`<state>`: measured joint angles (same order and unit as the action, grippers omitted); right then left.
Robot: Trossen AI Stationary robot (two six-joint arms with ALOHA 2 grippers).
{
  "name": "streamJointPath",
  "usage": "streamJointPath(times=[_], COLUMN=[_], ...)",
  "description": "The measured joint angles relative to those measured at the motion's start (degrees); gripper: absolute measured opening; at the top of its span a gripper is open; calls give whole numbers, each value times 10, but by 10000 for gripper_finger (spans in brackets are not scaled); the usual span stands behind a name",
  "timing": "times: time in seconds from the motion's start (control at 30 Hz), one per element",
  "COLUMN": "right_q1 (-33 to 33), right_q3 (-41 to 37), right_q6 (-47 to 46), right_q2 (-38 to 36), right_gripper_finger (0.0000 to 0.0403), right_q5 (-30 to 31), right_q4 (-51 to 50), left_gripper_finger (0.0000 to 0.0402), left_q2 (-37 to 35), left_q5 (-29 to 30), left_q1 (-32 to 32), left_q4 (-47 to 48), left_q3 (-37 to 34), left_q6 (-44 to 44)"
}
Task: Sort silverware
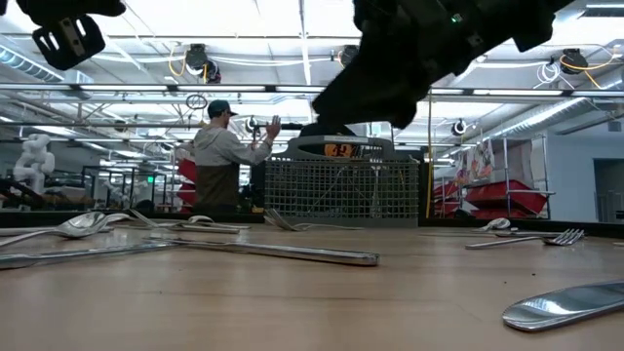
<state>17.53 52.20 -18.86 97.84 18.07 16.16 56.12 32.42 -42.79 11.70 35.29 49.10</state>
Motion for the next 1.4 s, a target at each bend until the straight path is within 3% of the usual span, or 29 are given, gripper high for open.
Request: streamJointPath(times=[0.27, 0.43, 0.77, 1.17, 1.4], right_q1=[42, 52, 54, 65, 65], right_q3=[68, 112, 155, 156, 159], right_q6=[-11, -31, -68, -100, -146], right_q2=[90, 162, 260, 286, 285], right_gripper_finger=[204, 225, 226, 226, 212], right_q5=[92, 108, 152, 148, 151], right_q4=[4, 3, 2, 42, -22], left_gripper_finger=[22, 22, 22, 22, 22], left_q2=[0, 0, 0, 0, 0], left_q5=[11, 44, 90, 102, 124], left_q1=[0, 0, 0, 0, 0], left_q4=[35, 39, 39, 40, 39], left_q3=[0, 0, 0, 0, 0], left_q6=[-30, -31, -30, -34, -34])
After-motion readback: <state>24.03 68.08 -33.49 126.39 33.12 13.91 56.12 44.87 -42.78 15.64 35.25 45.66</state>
